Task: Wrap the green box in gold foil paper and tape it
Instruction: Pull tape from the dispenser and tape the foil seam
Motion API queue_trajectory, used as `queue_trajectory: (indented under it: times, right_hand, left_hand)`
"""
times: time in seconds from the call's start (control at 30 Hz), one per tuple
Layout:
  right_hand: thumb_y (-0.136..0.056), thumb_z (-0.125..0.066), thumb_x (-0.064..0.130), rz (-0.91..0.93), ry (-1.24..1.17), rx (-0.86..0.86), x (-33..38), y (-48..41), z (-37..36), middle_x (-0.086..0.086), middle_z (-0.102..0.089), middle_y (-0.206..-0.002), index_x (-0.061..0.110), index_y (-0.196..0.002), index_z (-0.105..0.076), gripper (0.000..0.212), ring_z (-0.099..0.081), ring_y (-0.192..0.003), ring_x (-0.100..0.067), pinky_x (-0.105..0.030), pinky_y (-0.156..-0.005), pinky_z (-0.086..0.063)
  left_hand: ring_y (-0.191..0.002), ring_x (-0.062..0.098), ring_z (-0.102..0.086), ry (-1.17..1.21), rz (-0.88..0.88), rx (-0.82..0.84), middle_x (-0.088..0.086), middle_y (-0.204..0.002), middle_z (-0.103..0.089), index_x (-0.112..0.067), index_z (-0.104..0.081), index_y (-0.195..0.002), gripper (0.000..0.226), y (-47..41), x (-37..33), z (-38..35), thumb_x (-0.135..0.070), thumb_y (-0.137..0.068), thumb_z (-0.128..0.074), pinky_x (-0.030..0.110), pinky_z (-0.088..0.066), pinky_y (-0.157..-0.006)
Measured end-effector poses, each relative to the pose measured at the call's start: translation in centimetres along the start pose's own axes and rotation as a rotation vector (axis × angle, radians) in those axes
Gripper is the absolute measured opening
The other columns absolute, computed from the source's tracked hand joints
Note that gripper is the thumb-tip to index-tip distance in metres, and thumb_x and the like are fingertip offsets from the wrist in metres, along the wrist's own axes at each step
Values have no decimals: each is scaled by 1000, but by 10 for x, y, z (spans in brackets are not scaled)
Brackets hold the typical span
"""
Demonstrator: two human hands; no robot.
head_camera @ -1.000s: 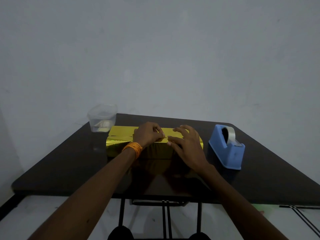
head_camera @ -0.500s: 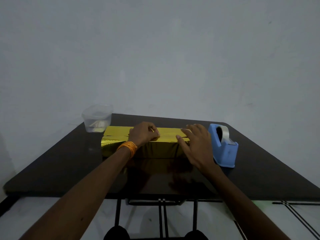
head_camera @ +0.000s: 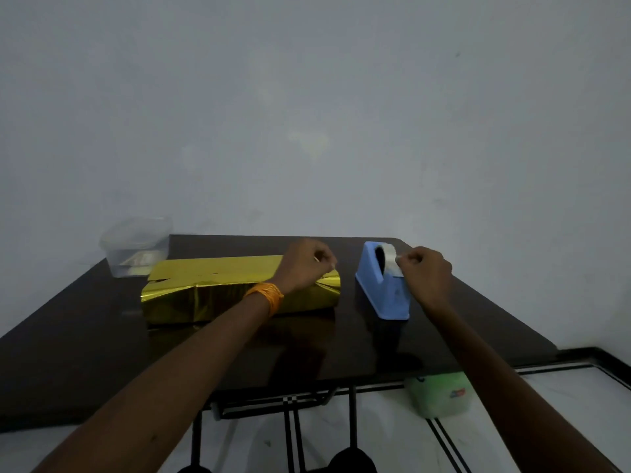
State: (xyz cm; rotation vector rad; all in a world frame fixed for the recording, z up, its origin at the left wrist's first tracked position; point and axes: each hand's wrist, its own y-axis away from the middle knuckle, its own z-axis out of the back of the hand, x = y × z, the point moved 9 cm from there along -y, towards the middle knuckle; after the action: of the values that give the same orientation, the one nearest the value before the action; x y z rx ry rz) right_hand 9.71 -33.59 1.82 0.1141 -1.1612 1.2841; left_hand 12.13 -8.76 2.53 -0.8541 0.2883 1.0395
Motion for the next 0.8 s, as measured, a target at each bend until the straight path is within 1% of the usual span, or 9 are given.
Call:
queue_trajectory:
  times: [0.03, 0.1, 0.2, 0.27, 0.37, 0.47, 0.63, 0.7, 0.8]
  right_hand:
    - [-89, -62, 13, -55, -38, 22, -9, 1, 1, -25, -54, -64, -7, -68, -59, 30, -44, -58, -18, -27, -52, -33]
    - [-90, -65, 22, -179, -172, 80, -26, 0, -1, -15, -47, -62, -2, -69, -61, 33, -43, -61, -19, -29, -55, -33]
    - [-89, -65, 32, -396, -390, 233, -43, -1, -18, -10, -58, -73, 2, -85, -69, 31, -51, -66, -19, -31, -59, -37]
    - [-88, -67, 29, -452, -419, 288, -48, -3, -27, -12, -62, -78, 1, -89, -70, 28, -56, -65, -20, -29, -55, -41]
    - [-86, -70, 21, -493, -435, 312, -53, -5, -30, -13, -50, -72, 0, -80, -63, 23, -44, -53, -17, -23, -45, -33]
    - [-87, -70, 15, -556, -457, 341, -56, -5, -32, -11, -47, -70, 0, -79, -59, 20, -42, -54, -16, -22, -44, -32]
    - [-84, -73, 4, -573, -436, 313, -51, -8, -30, -9, -55, -67, 4, -70, -59, 20, -45, -53, -14, -20, -36, -33]
    - [-84, -74, 6, -491, -367, 270, -44, -13, -27, -6, -56, -63, 5, -64, -58, 26, -46, -50, -13, -21, -37, -33]
    - [-85, -73, 14, -275, -182, 218, -27, -19, -20, -6, -55, -57, -3, -62, -66, 29, -46, -53, -16, -25, -50, -35]
  left_hand:
    - [-81, 12, -65, 25, 0, 20, 2, -86, -74, -13, -76, -85, 5, -4, -9, -14, -15, -81, -74, 34, -55, -79]
    - [-83, 16, -67, 63, 6, 59, 3, -87, -74, -12, -77, -87, 12, -11, -26, -42, -22, -80, -76, 38, -55, -79]
    - [-86, 20, -67, 51, 25, 185, 6, -92, -73, -9, -76, -93, 31, -19, -44, -83, -33, -75, -82, 39, -53, -78]
    - [-84, 23, -66, -33, 22, 227, 10, -90, -72, -6, -75, -91, 39, -22, -49, -101, -41, -73, -82, 38, -49, -72]
    - [-76, 27, -63, -40, 42, 183, 16, -82, -69, -1, -71, -78, 39, -26, -47, -113, -39, -74, -82, 35, -43, -62]
    - [-71, 22, -60, -17, 60, 158, 11, -78, -67, -5, -68, -74, 34, -27, -42, -114, -36, -75, -82, 32, -42, -62]
    - [-89, 24, -66, -10, 50, 150, 10, -98, -72, -5, -72, -103, 43, -24, -42, -115, -35, -74, -83, 35, -53, -78]
    - [-92, 23, -67, -17, 56, 157, 9, -103, -72, -6, -71, -109, 49, -26, -40, -115, -37, -73, -84, 32, -52, -79]
    - [-93, 23, -67, -33, 59, 174, 9, -103, -73, -8, -71, -109, 51, -28, -39, -116, -41, -72, -84, 31, -51, -79]
